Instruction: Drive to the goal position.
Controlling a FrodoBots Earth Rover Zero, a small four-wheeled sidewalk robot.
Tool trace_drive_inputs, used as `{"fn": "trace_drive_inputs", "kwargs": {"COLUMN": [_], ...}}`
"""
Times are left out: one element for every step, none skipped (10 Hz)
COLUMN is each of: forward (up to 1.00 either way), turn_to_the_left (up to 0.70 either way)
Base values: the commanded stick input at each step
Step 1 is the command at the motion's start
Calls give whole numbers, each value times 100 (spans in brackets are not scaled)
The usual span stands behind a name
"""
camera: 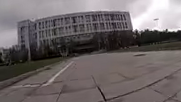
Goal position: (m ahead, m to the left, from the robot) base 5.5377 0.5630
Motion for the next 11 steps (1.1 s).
{"fn": "trace_drive_inputs", "kwargs": {"forward": [85,85,85,85,85,85,85,85,85,85,85], "turn_to_the_left": [0,0,0,0,0,0,0,0,0,0,0]}}
